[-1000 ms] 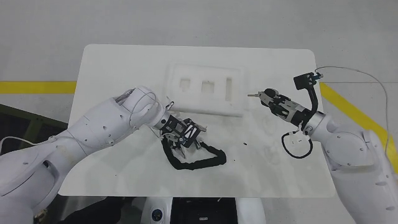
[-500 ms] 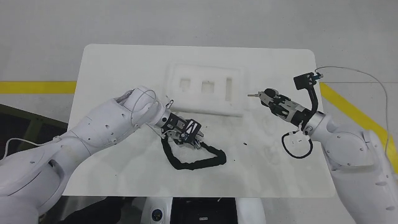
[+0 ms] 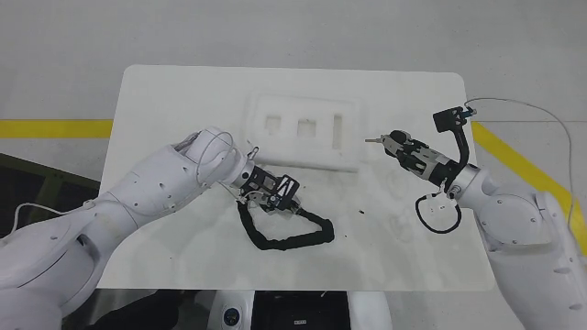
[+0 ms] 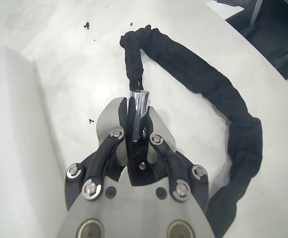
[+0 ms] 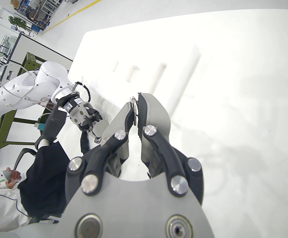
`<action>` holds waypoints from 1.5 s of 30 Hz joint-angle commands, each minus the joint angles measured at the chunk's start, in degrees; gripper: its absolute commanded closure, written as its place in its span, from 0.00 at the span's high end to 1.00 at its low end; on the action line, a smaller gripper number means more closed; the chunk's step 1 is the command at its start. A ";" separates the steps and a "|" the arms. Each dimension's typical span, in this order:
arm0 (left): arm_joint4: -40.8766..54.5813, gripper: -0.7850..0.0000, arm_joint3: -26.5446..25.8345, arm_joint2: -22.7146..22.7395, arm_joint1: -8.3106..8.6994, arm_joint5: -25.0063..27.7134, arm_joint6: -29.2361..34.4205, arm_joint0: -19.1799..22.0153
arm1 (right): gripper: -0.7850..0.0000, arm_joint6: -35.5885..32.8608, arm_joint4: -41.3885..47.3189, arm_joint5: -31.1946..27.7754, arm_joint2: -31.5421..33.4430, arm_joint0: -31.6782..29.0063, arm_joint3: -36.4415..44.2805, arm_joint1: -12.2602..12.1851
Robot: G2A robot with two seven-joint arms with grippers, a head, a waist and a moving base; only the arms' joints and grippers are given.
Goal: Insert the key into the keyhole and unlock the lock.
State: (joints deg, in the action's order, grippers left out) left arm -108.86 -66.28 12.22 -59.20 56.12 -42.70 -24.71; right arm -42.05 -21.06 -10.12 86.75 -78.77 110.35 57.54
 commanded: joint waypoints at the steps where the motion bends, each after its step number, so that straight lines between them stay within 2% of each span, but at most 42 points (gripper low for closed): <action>1: 0.41 0.00 0.43 0.23 -0.17 -0.11 -0.01 -0.09 | 0.00 0.00 0.00 0.00 0.00 0.00 0.00 0.00; 7: 2.68 0.00 1.62 1.84 -0.32 -2.53 -2.56 -0.52 | 0.00 0.00 0.00 0.00 0.00 0.00 0.00 0.00; 15: 7.44 0.00 3.31 6.39 0.75 -9.70 -6.00 -2.33 | 0.00 -4.04 2.37 2.73 -5.90 2.60 0.20 0.46; 20: 11.32 0.00 2.84 9.41 1.32 -13.33 -3.39 -4.48 | 0.00 -8.46 3.01 6.19 -10.80 5.94 0.52 0.86; 24: 15.04 0.00 1.86 11.46 1.52 -15.61 -1.63 -6.78 | 0.00 -9.17 1.07 8.80 -14.27 7.91 1.17 1.22; 32: 19.13 0.00 0.62 13.86 1.43 -16.11 1.57 -9.89 | 0.00 -6.04 -0.38 11.30 -17.58 8.31 3.22 1.77; 37: 20.16 0.00 1.04 14.88 1.28 -15.77 0.36 -11.30 | 0.00 -4.59 -1.25 11.89 -18.11 8.20 3.40 1.90; 45: 20.09 0.00 1.09 14.89 1.27 -15.64 0.13 -11.35 | 0.00 -4.59 -1.25 11.89 -18.11 8.20 3.40 1.90</action>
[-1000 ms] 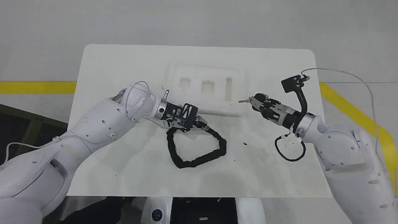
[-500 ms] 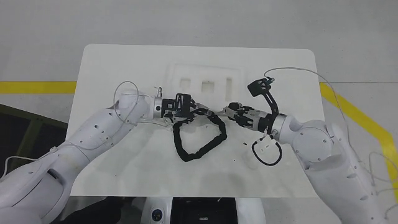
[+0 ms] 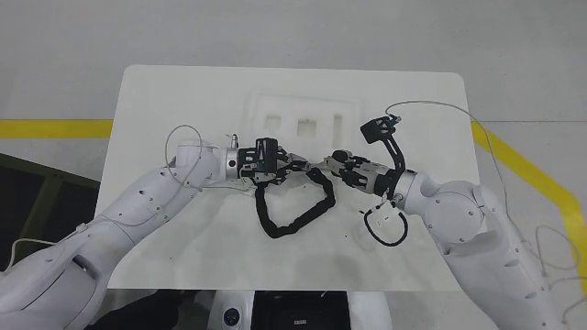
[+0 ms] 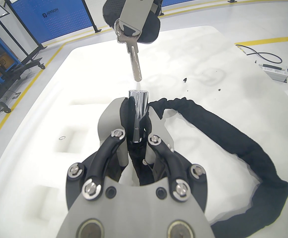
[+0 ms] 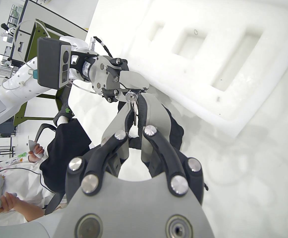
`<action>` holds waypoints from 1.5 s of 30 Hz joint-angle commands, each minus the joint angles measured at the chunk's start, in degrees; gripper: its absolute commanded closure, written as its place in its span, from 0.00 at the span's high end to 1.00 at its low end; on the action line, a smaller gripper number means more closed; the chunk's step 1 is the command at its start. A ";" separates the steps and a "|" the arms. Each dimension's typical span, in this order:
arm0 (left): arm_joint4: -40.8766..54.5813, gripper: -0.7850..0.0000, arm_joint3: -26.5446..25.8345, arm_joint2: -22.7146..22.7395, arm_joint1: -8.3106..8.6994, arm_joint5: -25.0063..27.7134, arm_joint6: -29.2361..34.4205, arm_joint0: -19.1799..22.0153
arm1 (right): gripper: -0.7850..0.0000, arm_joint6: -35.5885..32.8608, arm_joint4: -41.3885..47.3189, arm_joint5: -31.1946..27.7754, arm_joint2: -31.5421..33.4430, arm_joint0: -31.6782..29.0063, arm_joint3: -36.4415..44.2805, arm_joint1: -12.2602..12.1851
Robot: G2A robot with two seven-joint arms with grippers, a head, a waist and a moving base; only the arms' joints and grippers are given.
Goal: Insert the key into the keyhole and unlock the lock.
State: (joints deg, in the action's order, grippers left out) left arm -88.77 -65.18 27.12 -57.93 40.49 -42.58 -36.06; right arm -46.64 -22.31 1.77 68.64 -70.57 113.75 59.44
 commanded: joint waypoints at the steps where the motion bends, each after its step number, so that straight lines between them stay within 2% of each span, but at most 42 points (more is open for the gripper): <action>1: 0.00 0.00 0.00 0.00 0.00 0.00 0.00 0.00 | 0.00 0.00 0.00 0.00 0.00 0.00 0.00 0.00; 16: 0.00 0.00 0.00 0.00 0.00 0.00 0.00 0.00 | 0.00 -3.39 5.90 11.94 0.50 0.09 1.34 0.35; 28: 0.00 0.00 0.00 0.00 0.00 0.00 0.00 0.00 | 0.00 -2.18 2.75 18.38 -2.55 1.89 3.66 0.83; 45: 0.00 0.00 0.00 0.00 0.00 0.00 0.00 0.00 | 0.00 -0.78 0.58 21.39 -4.12 2.94 3.59 1.30</action>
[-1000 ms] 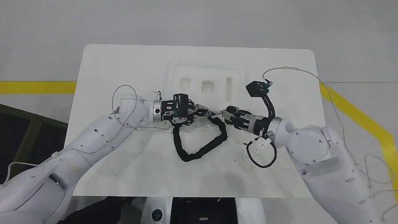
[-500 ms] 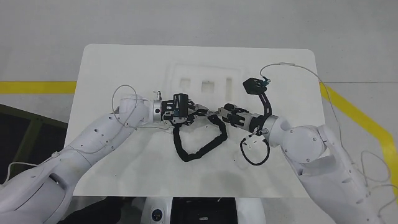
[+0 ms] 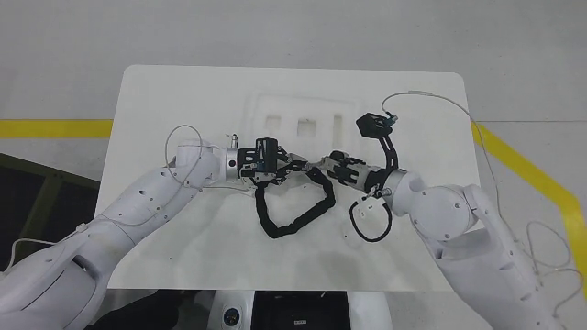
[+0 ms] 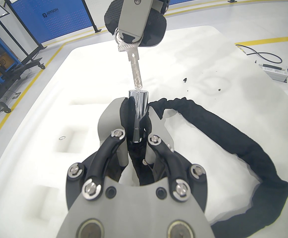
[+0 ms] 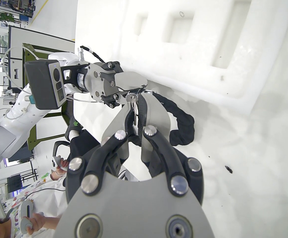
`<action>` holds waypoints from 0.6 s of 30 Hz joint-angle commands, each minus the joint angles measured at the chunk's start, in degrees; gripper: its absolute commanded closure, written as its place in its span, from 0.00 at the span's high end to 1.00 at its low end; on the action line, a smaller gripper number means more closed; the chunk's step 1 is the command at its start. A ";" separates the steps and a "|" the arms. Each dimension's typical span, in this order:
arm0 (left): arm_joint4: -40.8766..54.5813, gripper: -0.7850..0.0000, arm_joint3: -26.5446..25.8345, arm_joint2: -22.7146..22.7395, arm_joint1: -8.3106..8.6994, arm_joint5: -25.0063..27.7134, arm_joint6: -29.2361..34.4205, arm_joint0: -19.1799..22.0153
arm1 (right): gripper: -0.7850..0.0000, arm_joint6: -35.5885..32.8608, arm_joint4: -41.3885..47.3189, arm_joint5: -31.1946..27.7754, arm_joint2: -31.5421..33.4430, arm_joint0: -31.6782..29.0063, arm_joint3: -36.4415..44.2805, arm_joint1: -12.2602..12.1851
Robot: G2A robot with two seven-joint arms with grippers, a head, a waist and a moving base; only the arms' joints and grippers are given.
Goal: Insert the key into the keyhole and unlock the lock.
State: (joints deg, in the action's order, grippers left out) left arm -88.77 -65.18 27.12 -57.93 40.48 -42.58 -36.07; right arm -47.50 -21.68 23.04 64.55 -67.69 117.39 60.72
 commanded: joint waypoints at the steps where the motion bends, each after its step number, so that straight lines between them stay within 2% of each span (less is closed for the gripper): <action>1: 0.00 0.00 0.00 0.00 0.00 0.00 0.00 0.00 | 0.00 0.16 -0.13 0.23 -0.08 0.11 -0.09 0.05; 18: 0.00 0.00 0.00 0.00 0.00 0.00 0.00 0.00 | 0.00 -0.93 -2.32 1.74 -1.30 0.64 0.32 0.33</action>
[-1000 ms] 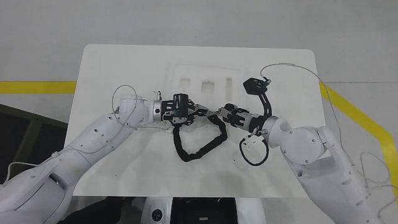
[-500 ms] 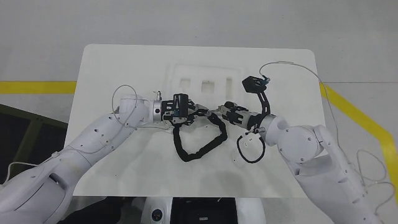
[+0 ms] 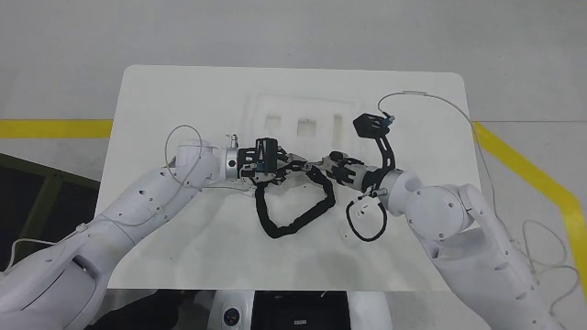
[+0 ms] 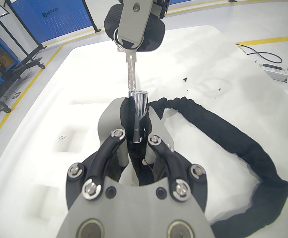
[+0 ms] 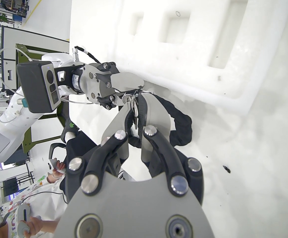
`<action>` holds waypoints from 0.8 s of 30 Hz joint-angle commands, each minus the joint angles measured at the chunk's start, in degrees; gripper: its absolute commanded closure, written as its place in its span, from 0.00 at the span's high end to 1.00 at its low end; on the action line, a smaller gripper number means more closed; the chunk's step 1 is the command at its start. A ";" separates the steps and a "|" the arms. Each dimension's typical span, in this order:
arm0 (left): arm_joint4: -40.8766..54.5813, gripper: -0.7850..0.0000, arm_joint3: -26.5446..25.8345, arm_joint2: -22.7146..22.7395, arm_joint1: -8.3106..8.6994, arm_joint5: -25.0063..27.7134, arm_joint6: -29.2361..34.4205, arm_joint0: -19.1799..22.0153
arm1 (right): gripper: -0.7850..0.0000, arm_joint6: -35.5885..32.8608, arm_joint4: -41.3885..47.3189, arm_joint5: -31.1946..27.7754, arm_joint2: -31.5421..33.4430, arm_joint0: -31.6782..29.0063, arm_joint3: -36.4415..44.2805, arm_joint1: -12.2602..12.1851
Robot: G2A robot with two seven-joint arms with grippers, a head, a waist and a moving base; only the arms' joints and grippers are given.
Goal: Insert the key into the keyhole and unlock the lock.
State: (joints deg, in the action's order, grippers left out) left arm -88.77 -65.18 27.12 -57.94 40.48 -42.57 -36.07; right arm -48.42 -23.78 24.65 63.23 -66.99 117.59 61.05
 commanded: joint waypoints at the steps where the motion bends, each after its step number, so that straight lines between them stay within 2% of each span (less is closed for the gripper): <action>1: 0.00 0.00 0.00 0.00 0.00 0.00 0.00 0.00 | 0.00 -0.03 -0.53 0.28 0.03 -0.18 0.36 -0.02; 24: 0.00 0.00 0.00 0.00 0.00 0.00 0.00 0.00 | 0.00 -0.98 -3.26 2.35 -1.09 0.67 0.99 0.39</action>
State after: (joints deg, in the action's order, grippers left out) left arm -88.77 -65.18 27.12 -57.93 40.48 -42.57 -36.07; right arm -49.34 -26.91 26.83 62.22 -66.35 118.55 61.43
